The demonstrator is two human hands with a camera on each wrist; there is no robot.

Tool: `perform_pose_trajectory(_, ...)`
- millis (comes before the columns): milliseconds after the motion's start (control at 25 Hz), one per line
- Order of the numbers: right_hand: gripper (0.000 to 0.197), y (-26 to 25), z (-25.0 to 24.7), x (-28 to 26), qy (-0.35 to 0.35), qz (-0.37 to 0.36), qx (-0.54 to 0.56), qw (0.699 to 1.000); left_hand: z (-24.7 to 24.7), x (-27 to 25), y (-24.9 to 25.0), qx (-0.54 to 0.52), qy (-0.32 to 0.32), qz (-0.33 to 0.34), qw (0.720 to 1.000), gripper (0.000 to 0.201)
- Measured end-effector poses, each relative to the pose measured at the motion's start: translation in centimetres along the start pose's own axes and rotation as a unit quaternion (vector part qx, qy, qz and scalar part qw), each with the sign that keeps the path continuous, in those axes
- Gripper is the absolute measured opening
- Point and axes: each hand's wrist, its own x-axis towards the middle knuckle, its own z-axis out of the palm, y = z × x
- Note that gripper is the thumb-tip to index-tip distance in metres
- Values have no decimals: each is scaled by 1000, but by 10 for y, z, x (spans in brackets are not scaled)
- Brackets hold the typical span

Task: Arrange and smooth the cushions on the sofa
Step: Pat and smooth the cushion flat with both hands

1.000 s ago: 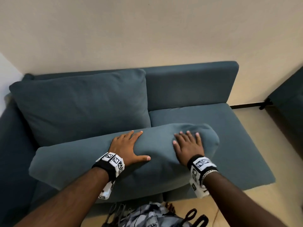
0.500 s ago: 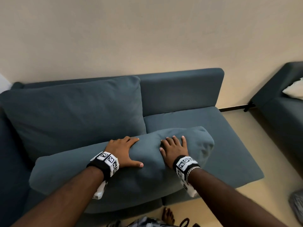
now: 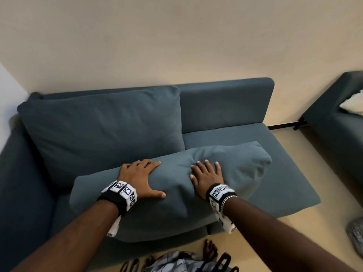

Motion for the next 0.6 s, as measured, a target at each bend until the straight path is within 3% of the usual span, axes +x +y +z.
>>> perform_pose_trajectory(160, 42, -30, -74, -1, 82, 18, 124, 989, 2, -22, -30, -11, -1, 2, 1000, 127)
perform_pose_trajectory(200, 39, -40, -93, -5, 145, 20, 194, 970, 0, -23, -34, -6, -6, 14, 1000, 129)
perform_pose_trajectory(280, 41, -61, -108, -12, 322, 44, 325, 888, -3, -23, -36, -3, -10, 28, 1000, 129)
perform_pose_trajectory(320, 45, -71, -102, -15, 365, 65, 340, 864, -5, -24, -39, -3, -8, 27, 1000, 129)
perform_pose_trajectory(360, 51, -78, -84, -14, 348, 66, 288, 890, -5, -25, -42, -4, -6, 24, 1000, 128)
perform_pose_trajectory(440, 57, -81, -18, -14, 131, 31, 124, 983, 2, -33, -51, -3, -20, 20, 1000, 129)
perform_pose_trajectory(480, 58, -77, 2, -11, 18, 30, 80, 996, 6, -38, -57, -6, -27, 19, 999, 130)
perform_pose_trajectory(520, 59, -72, 8, -7, -33, 34, 77, 996, 10, -43, -65, -15, -31, 15, 999, 130)
perform_pose_trajectory(560, 57, -72, 1, -4, -24, 43, 99, 994, 13, -47, -73, -28, -26, 11, 999, 130)
perform_pose_trajectory(600, 54, -75, -15, -2, 28, 37, 136, 990, 16, -53, -81, -39, -10, 5, 999, 129)
